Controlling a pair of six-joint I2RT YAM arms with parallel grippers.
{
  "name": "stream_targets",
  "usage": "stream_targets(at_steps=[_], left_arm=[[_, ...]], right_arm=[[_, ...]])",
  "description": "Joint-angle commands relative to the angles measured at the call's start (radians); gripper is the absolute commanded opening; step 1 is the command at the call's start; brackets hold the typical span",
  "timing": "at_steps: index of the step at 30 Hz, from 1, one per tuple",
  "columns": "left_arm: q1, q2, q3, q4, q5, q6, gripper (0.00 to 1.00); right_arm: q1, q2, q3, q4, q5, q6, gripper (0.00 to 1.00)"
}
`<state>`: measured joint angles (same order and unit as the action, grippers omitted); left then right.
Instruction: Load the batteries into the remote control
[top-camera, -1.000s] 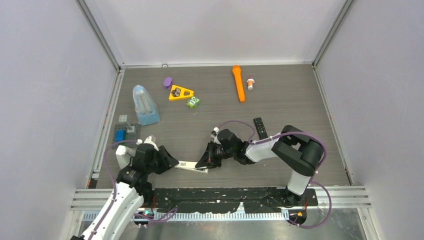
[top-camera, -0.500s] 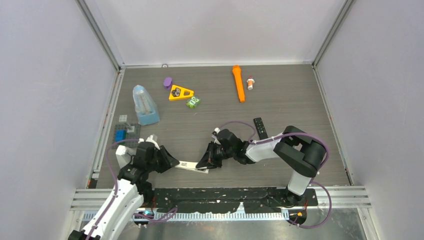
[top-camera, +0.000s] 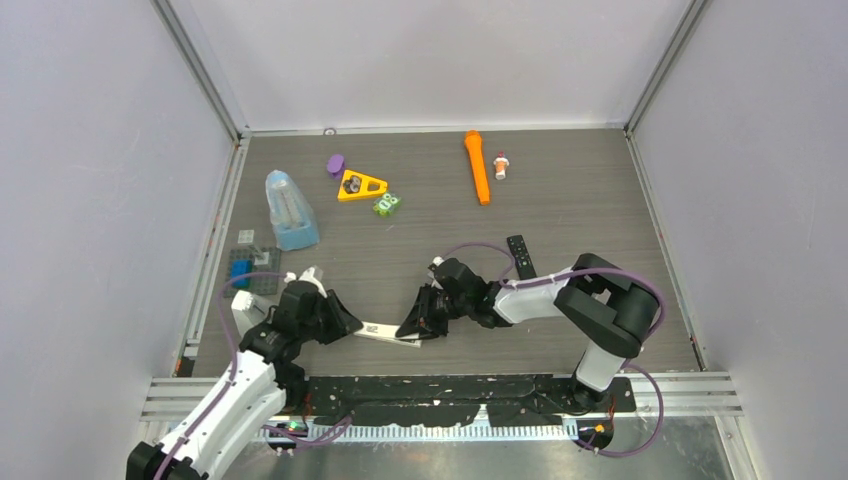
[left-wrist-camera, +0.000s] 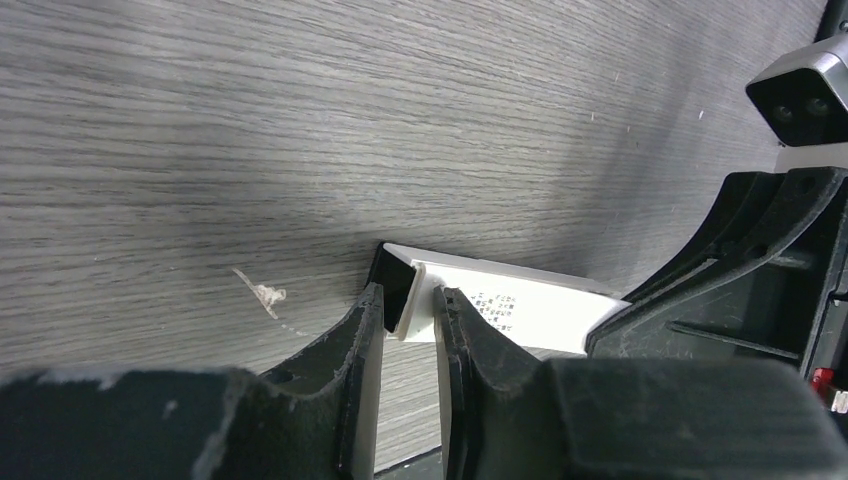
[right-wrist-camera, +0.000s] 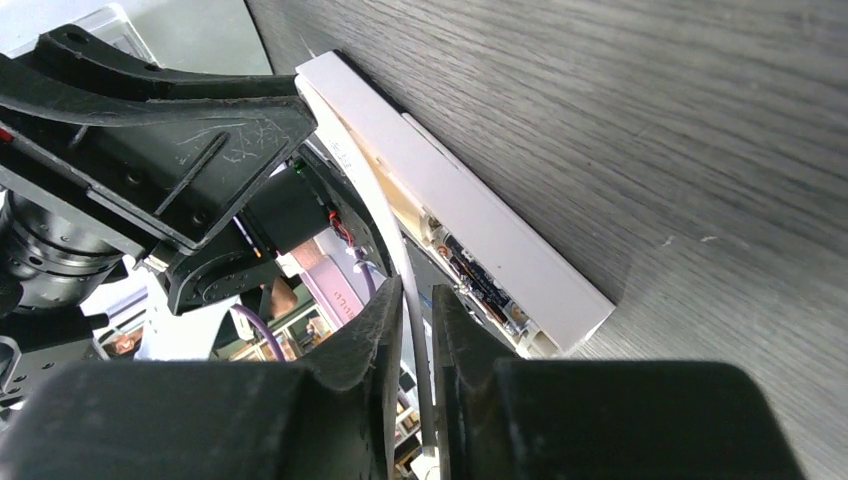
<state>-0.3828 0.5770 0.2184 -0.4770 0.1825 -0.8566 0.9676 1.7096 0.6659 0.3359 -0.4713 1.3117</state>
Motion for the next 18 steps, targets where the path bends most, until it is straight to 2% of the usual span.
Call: stream_targets(at_steps=[1,5,10,18], left_arm=[[-0.026,0.063,-0.011,-0.073,-0.072,0.028,0.24],[-0.042,0.127,0.003,-0.066,-0.088,0.028,0.23],[-0.060,0.181,0.017,-0.067,-0.107,0.028,0.22],[-0.071,0.176,0.022,-0.071,-0.120,0.025,0.21]], right_arm=[[0.006,-0.038,-0.020,-0.169,0.043,-0.026,0.24],[0.005,-0.067,-0.011,-0.203,0.041,-0.042,0.32],[-0.008,-0.128,-0.026,-0.259,0.028,-0.063,0.34],[-0.026,-0.264,-0.062,-0.351,0.023,-0.097,0.37]])
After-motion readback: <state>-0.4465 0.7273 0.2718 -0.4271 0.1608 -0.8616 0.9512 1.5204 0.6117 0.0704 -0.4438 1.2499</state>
